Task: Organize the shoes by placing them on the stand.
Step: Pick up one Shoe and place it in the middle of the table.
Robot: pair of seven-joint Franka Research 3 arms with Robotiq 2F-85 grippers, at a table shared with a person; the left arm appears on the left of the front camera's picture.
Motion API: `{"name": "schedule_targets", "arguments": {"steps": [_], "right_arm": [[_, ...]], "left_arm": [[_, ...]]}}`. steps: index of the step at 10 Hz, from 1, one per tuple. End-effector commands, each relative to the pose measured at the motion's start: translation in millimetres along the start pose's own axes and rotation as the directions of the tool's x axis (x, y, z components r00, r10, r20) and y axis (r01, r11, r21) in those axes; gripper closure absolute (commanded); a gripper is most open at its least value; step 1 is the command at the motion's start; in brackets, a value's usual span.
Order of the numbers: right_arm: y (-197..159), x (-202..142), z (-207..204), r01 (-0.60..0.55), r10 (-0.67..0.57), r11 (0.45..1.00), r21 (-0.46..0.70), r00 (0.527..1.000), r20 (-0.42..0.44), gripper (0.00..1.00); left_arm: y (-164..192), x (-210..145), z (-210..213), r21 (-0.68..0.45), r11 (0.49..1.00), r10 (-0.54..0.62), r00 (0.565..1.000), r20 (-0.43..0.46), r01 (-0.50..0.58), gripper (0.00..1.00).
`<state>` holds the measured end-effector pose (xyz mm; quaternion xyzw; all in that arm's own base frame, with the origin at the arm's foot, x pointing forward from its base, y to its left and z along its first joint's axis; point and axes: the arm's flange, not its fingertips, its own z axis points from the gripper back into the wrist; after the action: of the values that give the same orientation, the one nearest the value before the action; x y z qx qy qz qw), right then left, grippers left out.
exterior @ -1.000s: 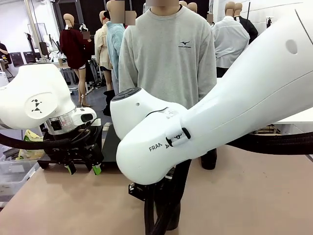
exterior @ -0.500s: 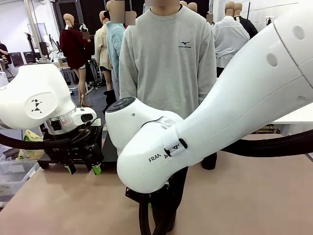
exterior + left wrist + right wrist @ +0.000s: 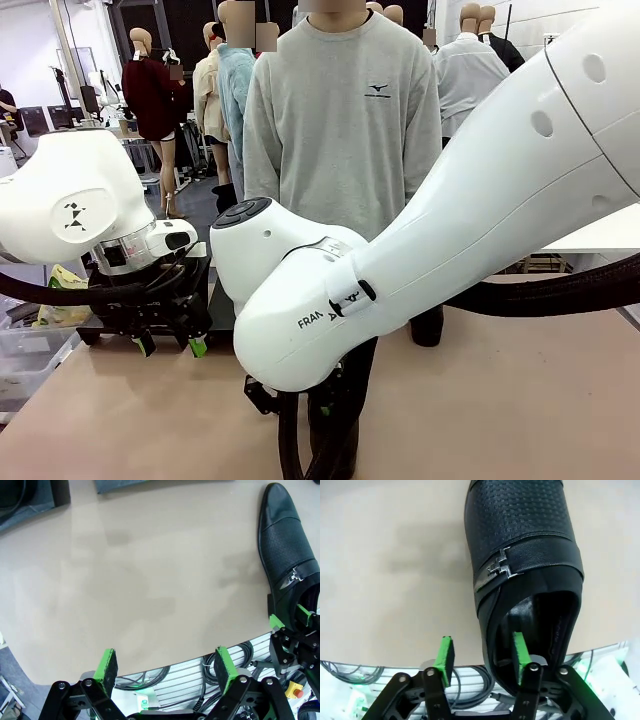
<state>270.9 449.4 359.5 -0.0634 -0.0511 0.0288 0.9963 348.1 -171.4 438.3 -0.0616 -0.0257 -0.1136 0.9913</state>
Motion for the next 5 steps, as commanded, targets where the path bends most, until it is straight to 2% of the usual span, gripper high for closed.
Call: {"name": "schedule_targets", "arguments": {"steps": [1,5], "right_arm": [[-2.9,3.6,1.9,-0.003,0.003,1.0,0.019,1.0,0.01,0.0],[-4.3,3.0,3.6,0.002,-0.002,1.0,0.023,1.0,-0.01,0.0]], "left_arm": [[2.6,-0.5,0.3,0.003,1.0,-0.006,1.0,-0.001,0.006,0.0],[2.6,-0.5,0.3,0.003,1.0,-0.006,1.0,-0.001,0.006,0.0]]}}
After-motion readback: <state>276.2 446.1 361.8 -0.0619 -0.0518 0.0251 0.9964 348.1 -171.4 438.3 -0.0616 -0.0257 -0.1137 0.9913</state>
